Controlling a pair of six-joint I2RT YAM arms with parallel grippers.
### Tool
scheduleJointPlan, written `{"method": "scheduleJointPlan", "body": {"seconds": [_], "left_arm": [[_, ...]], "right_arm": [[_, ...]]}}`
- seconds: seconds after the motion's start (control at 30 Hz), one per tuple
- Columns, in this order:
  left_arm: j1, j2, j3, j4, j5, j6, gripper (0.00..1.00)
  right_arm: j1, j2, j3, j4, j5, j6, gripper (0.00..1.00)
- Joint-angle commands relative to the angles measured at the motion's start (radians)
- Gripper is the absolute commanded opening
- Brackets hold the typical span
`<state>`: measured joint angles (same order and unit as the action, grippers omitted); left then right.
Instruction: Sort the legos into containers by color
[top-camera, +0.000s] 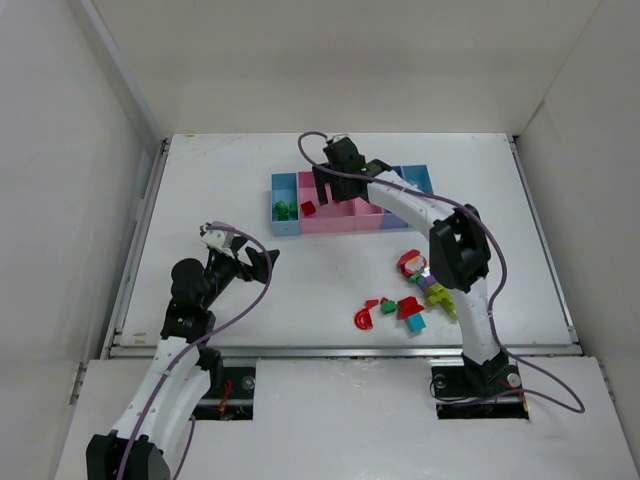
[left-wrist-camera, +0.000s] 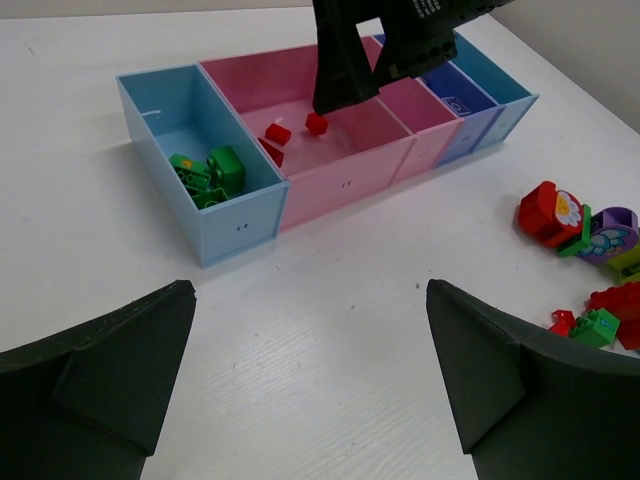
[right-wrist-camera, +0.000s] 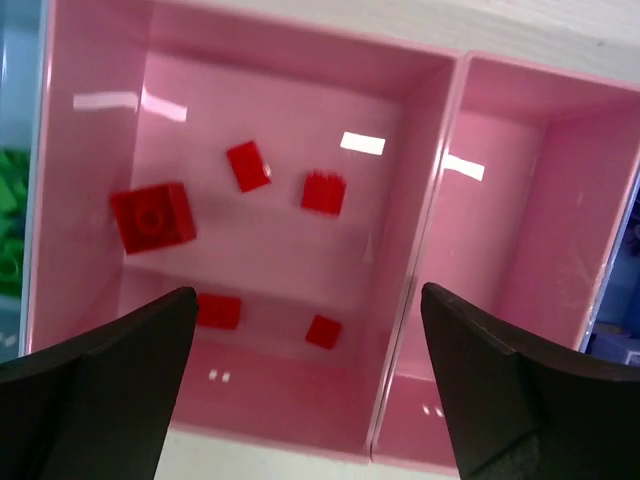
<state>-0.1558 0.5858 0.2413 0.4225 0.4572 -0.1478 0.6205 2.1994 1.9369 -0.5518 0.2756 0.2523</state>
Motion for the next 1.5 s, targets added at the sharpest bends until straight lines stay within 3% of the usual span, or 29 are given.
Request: {"method": "scheduleJointPlan", "body": {"seconds": [0.0, 0.13, 0.27, 0.4, 0.57, 0.7, 0.97, 1.23, 1.47], "left_arm": [[-0.004, -0.014, -0.010, 0.052, -0.003, -0.009, 1.00], [-0.004, -0.014, -0.010, 0.052, -0.003, -0.009, 1.00], [-0.004, -0.014, -0.010, 0.052, -0.003, -0.009, 1.00], [-0.004, -0.014, -0.010, 0.052, -0.003, -0.009, 1.00], [-0.004, -0.004, -0.010, 0.052, 0.020, -0.009, 1.00], [-0.004, -0.004, -0.010, 0.061, 0.020, -0.009, 1.00], [-0.004, -0.004, -0.010, 0.061, 0.029, -0.009, 1.00], [-0.004, -0.032, -0.010, 0.061, 0.020, 0.001, 1.00], [-0.004, -0.032, -0.010, 0.061, 0.011, 0.001, 1.00]], "right_arm": [[0.022, -0.087, 0.079, -0.016, -0.059, -0.050, 0.99], [0.031, -0.211, 0.018, -0.062, -0.021, -0.050, 0.99], [0.094, -0.403, -0.186, -0.112, 0.005, 0.002, 0.99], [0.194, -0.564, -0.566, -0.183, -0.044, 0.082, 0.99], [0.310, -0.728, -0.815, -0.195, -0.185, 0.281, 0.83], [0.367, -0.836, -0.920, -0.151, -0.222, 0.314, 0.78], [0.398, -0.781, -1.026, -0.076, -0.249, 0.332, 0.78], [0.398, -0.597, -0.968, -0.106, -0.199, 0.301, 0.81], [0.407, -0.544, -0.948, -0.119, -0.150, 0.312, 0.59]]}}
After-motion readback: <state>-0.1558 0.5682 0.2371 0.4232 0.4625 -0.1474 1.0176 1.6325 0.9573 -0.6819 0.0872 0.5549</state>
